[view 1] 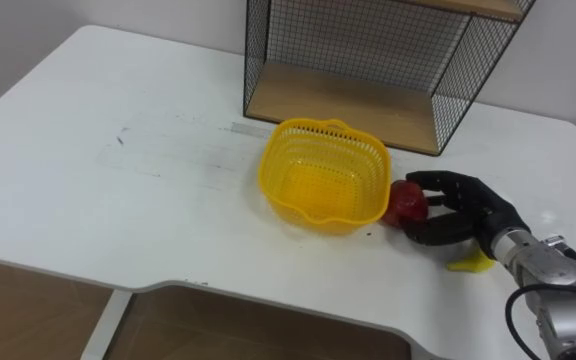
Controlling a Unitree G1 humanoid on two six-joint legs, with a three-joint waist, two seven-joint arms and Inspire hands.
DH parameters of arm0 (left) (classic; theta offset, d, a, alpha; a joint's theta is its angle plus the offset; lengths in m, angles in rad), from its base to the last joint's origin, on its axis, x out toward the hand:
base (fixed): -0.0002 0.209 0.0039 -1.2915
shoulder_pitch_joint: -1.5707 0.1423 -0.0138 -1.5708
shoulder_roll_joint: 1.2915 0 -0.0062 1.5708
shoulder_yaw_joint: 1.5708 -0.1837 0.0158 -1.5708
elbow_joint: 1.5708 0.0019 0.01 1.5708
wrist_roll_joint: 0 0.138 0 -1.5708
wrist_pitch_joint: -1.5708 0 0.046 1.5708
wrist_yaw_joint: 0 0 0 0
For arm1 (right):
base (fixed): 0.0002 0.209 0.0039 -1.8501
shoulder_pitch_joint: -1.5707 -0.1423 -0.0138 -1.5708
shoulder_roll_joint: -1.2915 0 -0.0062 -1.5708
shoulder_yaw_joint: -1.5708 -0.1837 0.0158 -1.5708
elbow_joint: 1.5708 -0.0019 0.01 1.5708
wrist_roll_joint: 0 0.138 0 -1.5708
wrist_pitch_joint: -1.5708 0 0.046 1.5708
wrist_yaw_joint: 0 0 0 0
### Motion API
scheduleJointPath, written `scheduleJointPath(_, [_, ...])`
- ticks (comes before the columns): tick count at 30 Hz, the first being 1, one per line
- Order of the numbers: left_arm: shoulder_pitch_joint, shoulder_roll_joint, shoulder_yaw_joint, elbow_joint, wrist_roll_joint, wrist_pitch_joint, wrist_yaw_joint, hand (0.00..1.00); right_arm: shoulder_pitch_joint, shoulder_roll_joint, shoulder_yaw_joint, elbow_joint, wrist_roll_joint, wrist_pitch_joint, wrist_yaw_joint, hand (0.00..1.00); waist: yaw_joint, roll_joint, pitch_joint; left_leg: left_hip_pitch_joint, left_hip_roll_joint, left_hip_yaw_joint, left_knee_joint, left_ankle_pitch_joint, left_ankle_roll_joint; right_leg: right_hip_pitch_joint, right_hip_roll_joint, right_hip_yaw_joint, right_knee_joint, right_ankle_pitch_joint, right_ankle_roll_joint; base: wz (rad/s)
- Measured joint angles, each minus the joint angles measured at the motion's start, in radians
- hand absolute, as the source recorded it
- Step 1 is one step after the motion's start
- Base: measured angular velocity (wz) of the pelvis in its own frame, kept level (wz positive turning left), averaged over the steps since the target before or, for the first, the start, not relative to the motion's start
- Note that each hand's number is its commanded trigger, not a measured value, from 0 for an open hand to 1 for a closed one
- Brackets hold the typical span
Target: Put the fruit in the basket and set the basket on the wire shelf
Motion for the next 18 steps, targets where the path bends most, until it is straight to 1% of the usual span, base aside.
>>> scheduleJointPath(7, [0.001,0.000,0.001,0.001,0.000,0.002,0.000,0.00,0.000,0.000,0.000,0.000,0.001,0.000,-0.019,1.00,-0.007,0.005,-0.0008,0.000,0.000,-0.001,0.000,0.000,0.000,0.002,0.000,-0.002,-0.001,0.000,0.000,0.00])
scheduleJointPath(11, [0.008,-0.001,-0.004,0.001,0.000,0.016,0.003,0.00,0.001,0.000,0.000,0.009,0.017,0.001,-0.027,1.00,-0.024,0.011,-0.0026,0.001,0.000,-0.001,0.000,0.000,0.000,0.004,0.000,-0.003,-0.002,0.000,0.000,0.00])
scheduleJointPath(14, [0.012,-0.001,-0.003,-0.001,0.001,0.019,0.005,0.00,0.009,0.000,-0.003,0.009,0.033,0.001,-0.030,1.00,-0.027,0.015,-0.0057,0.002,0.000,0.000,0.000,0.000,0.000,0.004,0.000,-0.003,-0.002,0.000,0.000,0.00])
scheduleJointPath(16, [0.012,-0.001,0.002,-0.002,0.001,0.019,0.011,0.00,0.018,0.000,-0.005,0.005,0.038,-0.001,-0.034,1.00,-0.028,0.015,-0.0075,0.003,0.000,-0.001,-0.001,0.000,0.000,-0.001,0.000,-0.004,-0.002,0.000,0.000,0.00])
scheduleJointPath(18, [0.013,-0.001,0.005,-0.002,0.001,0.019,0.029,0.00,0.024,0.000,-0.005,0.005,0.043,-0.001,-0.036,1.00,-0.032,0.013,-0.0117,0.001,-0.001,-0.002,-0.001,0.000,0.000,0.000,-0.001,-0.005,-0.004,0.000,0.000,0.00])
